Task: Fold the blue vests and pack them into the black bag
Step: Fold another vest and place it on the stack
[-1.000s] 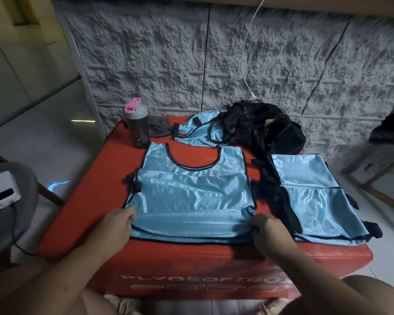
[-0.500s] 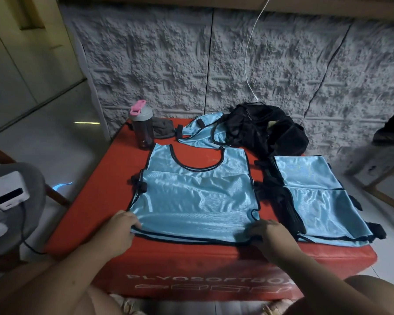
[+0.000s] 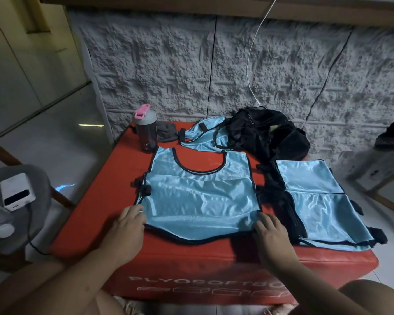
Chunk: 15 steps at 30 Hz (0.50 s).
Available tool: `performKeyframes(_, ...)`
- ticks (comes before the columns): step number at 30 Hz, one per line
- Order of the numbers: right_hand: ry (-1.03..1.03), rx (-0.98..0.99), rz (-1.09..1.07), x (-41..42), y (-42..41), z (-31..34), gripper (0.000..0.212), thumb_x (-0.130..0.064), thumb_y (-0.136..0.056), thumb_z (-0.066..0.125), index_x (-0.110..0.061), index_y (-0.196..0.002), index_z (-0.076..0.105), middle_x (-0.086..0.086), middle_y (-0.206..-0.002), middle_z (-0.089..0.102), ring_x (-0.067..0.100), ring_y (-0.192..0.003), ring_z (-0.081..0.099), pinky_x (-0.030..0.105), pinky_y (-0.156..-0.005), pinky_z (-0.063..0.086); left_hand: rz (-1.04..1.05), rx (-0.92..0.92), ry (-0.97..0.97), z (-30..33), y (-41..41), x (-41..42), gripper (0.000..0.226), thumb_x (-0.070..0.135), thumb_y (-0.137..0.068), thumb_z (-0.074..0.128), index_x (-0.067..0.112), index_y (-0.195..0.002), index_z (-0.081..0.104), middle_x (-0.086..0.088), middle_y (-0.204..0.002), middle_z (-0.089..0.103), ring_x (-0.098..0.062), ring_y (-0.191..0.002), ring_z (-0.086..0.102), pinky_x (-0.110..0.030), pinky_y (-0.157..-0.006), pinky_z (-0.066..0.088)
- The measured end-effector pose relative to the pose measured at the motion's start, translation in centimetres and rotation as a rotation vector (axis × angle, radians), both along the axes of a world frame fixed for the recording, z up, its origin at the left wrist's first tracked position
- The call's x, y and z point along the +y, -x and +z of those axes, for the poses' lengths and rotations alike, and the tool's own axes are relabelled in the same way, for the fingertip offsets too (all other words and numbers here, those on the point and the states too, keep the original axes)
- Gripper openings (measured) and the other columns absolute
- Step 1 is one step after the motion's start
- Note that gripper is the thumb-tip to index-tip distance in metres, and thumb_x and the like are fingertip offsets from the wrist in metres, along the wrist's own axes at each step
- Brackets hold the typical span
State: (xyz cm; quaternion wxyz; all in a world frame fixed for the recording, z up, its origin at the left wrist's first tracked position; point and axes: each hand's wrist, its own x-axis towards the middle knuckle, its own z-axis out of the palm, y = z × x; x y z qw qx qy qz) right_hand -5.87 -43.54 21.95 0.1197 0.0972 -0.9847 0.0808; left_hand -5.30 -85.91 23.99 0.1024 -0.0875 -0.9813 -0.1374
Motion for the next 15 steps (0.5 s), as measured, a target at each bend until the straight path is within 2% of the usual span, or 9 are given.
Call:
performKeyframes(2,0.077,0.058,0.053,-0.3,0.1,1.0,0.032,-0.005,-0.083,0.073,-0.013,-0.112,0.064,0.006,-0.131,0.060,0.031,-0.129,0.051,0.049,-0.103,0.048,0.011,0.062,-0.058,0.8,0.0,0.4,0.027,-0.001,-0.085,0.061,0.023,-0.087,0.049,0.010,-0.122,0.049,-0.015,-0.114,0.045,-0.037,-0.085,0.050)
performKeyframes(3,0.129,0.076,0.072,-0.5,-0.1,1.7,0.031,-0.004,-0.083,0.074,-0.014,-0.110,0.064,0.006,-0.122,0.064,0.027,-0.123,0.055,0.047,-0.102,0.049,0.015,0.070,-0.088,1.3,-0.1,0.6,0.029,-0.002,-0.086,0.058,0.024,-0.087,0.046,0.012,-0.115,0.049,-0.013,-0.107,0.045,-0.036,-0.083,0.049)
performKeyframes(5,0.209,0.091,0.069,-0.8,-0.5,2.9,0.029,-0.001,-0.081,0.075,-0.019,-0.096,0.058,0.002,-0.093,0.066,0.023,-0.094,0.060,0.039,-0.087,0.051,0.011,0.080,-0.129,1.6,-0.1,0.7,0.032,-0.003,-0.088,0.054,0.027,-0.088,0.044,0.015,-0.100,0.047,-0.010,-0.094,0.042,-0.034,-0.078,0.046)
performKeyframes(6,0.241,0.075,0.052,-0.8,-0.7,3.4,0.031,0.002,-0.079,0.073,-0.019,-0.093,0.056,0.000,-0.085,0.064,0.023,-0.086,0.059,0.035,-0.079,0.048,0.010,0.078,-0.152,1.6,-0.1,0.7,0.033,-0.004,-0.089,0.053,0.028,-0.089,0.043,0.015,-0.095,0.046,-0.009,-0.090,0.043,-0.033,-0.077,0.044)
performKeyframes(8,0.286,0.015,-0.009,-0.7,-0.9,3.8,0.036,0.007,-0.075,0.067,-0.018,-0.098,0.057,0.002,-0.085,0.065,0.024,-0.083,0.062,0.029,-0.071,0.041,0.051,0.033,-0.218,1.7,-0.1,0.6,0.033,-0.002,-0.093,0.051,0.030,-0.090,0.043,0.014,-0.085,0.047,-0.010,-0.078,0.047,-0.033,-0.070,0.042)
performKeyframes(11,0.314,-0.030,-0.063,-0.4,-0.8,4.0,0.046,0.012,-0.071,0.058,-0.018,-0.107,0.057,0.005,-0.090,0.067,0.027,-0.081,0.062,0.029,-0.067,0.036,0.097,-0.054,-0.255,1.9,-0.1,0.7,0.026,0.003,-0.098,0.049,0.029,-0.092,0.046,0.011,-0.077,0.049,-0.010,-0.069,0.050,-0.034,-0.062,0.039)
performKeyframes(13,0.325,-0.042,-0.038,-0.3,-0.6,4.2,0.048,0.012,-0.070,0.055,-0.016,-0.109,0.058,0.005,-0.094,0.066,0.027,-0.084,0.063,0.031,-0.069,0.041,0.092,-0.073,-0.295,2.0,-0.1,0.6,0.027,0.003,-0.096,0.050,0.030,-0.093,0.046,0.009,-0.082,0.054,-0.010,-0.074,0.053,-0.037,-0.067,0.045)
performKeyframes(15,0.322,-0.077,-0.011,-0.3,-0.2,4.3,0.041,0.008,-0.076,0.054,-0.016,-0.109,0.056,0.005,-0.096,0.065,0.028,-0.086,0.063,0.036,-0.072,0.047,0.093,-0.069,-0.312,1.9,-0.1,0.5,0.032,0.000,-0.090,0.057,0.030,-0.094,0.048,0.008,-0.087,0.057,-0.013,-0.079,0.057,-0.038,-0.072,0.049)
